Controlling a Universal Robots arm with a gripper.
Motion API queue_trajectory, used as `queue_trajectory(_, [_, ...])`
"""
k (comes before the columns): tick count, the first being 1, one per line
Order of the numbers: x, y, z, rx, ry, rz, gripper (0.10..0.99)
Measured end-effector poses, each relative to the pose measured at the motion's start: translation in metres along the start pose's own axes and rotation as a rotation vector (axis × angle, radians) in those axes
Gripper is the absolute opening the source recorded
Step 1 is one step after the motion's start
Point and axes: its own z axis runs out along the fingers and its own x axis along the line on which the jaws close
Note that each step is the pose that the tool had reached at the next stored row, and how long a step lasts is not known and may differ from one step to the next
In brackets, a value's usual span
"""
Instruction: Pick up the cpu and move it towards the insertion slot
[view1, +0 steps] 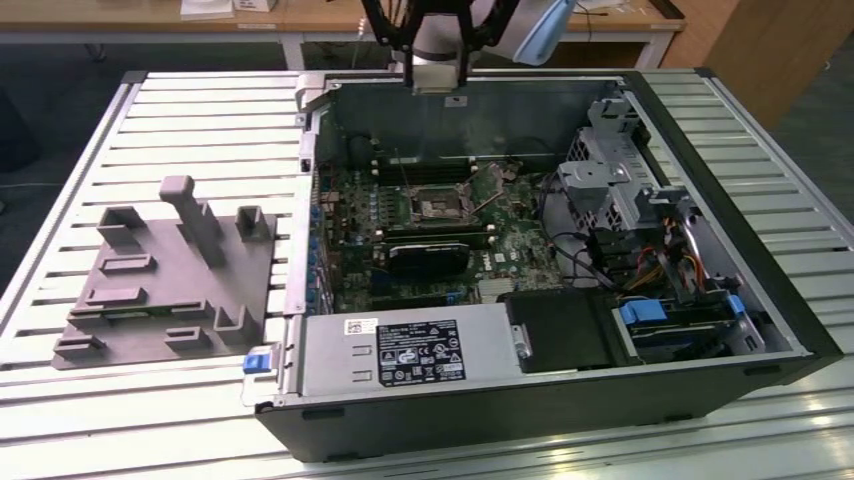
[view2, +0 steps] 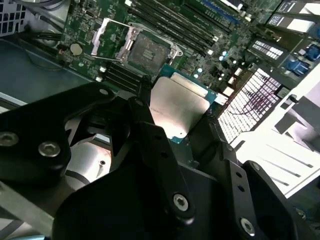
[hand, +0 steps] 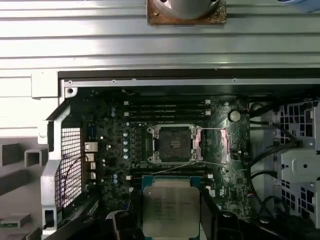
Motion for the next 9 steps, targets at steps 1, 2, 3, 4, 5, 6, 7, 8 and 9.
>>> queue_trajectory(1, [-0.0027, 0.0007, 0.0005, 0.000, 0.0000, 0.000, 0.545])
queue_trajectory(2, [-0.0056, 0.0015, 0.0010, 0.000, 0.0000, 0.000, 0.545])
queue_trajectory(3, [-0.0086, 0.0022, 0.0016, 0.000, -0.0001, 0.000, 0.545])
queue_trajectory(4, [-0.0114, 0.0029, 0.0021, 0.000, -0.0001, 0.000, 0.545])
queue_trajectory(5, [-0.0139, 0.0041, 0.0028, 0.000, -0.0002, 0.000, 0.545])
queue_trajectory(6, [-0.0147, 0.0055, 0.0036, 0.000, -0.0003, 0.000, 0.545])
queue_trajectory(7, [-0.0148, 0.0075, 0.0048, 0.000, -0.0009, 0.000, 0.545])
queue_trajectory(8, [-0.0148, 0.0096, 0.0059, -0.001, -0.0014, 0.000, 0.545])
queue_trajectory(9, [-0.0150, 0.0115, 0.0068, -0.001, -0.0017, 0.000, 0.545])
